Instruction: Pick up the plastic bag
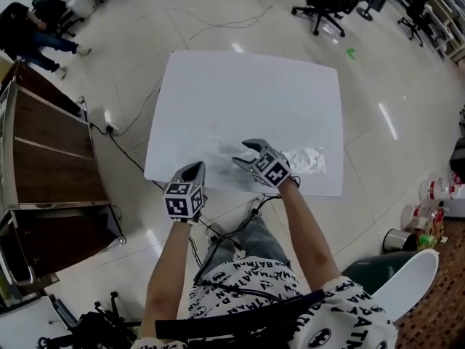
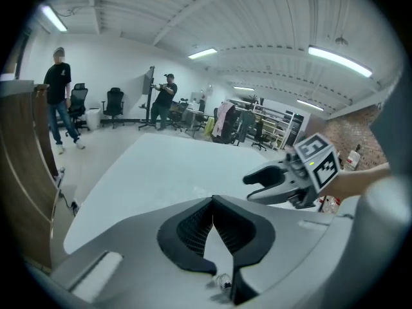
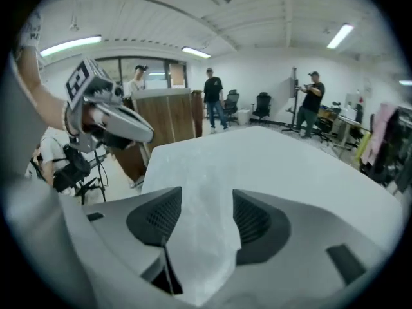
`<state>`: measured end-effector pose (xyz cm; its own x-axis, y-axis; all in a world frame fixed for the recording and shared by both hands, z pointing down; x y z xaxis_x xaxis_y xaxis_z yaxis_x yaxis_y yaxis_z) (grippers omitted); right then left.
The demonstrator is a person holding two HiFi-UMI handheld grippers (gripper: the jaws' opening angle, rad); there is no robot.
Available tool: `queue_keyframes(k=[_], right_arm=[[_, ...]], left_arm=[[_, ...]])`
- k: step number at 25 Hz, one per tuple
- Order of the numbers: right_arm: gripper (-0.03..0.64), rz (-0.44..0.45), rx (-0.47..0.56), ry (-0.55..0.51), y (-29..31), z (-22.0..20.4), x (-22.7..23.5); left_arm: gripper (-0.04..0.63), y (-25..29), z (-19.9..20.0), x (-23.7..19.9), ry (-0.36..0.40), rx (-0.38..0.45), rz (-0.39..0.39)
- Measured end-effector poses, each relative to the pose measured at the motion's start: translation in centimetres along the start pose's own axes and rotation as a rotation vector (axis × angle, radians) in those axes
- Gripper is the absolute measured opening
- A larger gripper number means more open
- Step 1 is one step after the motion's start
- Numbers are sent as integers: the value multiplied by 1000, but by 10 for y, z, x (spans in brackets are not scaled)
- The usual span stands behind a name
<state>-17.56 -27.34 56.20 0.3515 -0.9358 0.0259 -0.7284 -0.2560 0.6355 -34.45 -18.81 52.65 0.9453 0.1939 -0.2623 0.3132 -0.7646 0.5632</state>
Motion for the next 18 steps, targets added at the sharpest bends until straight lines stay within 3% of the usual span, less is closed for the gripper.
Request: queue_keyframes(k=[3, 8, 12, 18], right_arm=[[264, -158, 20, 161, -67, -48, 34], [264, -388, -81, 374, -142, -148, 74], [264, -433, -122, 496, -156, -190, 91], [264, -458, -120, 569, -164, -207, 100]], left_arm=[[3, 34, -2, -11, 47, -55, 7], [3, 70, -20, -32, 80, -176, 51], [3, 91, -29, -42, 77, -233, 73], [3, 107, -38, -54, 68, -302, 108]])
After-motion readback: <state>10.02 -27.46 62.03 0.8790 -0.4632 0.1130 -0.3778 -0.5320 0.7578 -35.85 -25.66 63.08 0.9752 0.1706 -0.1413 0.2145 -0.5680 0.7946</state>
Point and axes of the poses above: the fingertips, and each gripper's own axes: y forward along the fingers, x to its right, z out of its top, the point moved 6 cm from there along -y, backward along the fingers, and after that the axes turned 2 degrees about x, right-handed, at the moved point
